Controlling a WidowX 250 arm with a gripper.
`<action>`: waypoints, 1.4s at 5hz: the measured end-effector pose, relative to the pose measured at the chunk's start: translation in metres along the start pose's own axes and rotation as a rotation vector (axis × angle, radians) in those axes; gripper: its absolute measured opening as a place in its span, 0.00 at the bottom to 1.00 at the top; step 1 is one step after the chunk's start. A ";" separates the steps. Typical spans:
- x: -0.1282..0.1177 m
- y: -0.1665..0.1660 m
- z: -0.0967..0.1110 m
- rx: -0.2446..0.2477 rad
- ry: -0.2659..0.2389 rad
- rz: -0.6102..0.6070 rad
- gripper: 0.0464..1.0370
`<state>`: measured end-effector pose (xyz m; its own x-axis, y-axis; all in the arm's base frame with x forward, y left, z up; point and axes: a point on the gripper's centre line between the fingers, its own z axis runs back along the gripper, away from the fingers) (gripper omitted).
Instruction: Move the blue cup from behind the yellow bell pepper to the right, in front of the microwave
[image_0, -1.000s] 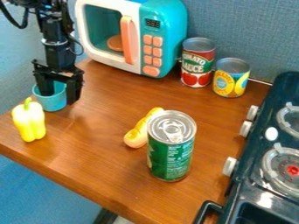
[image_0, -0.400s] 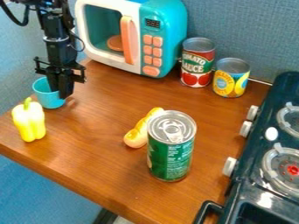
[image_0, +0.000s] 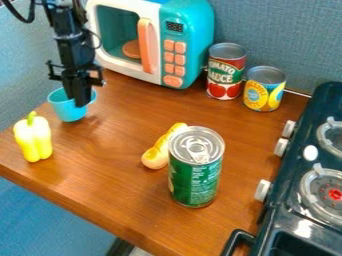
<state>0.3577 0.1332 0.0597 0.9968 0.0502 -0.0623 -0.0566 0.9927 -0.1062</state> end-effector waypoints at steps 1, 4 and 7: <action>0.019 -0.029 0.031 -0.021 -0.077 -0.103 0.05; 0.039 -0.105 0.035 -0.054 -0.129 -0.225 0.05; 0.037 -0.118 -0.010 0.027 -0.030 -0.294 0.05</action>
<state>0.4010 0.0169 0.0602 0.9714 -0.2373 -0.0037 0.2360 0.9677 -0.0888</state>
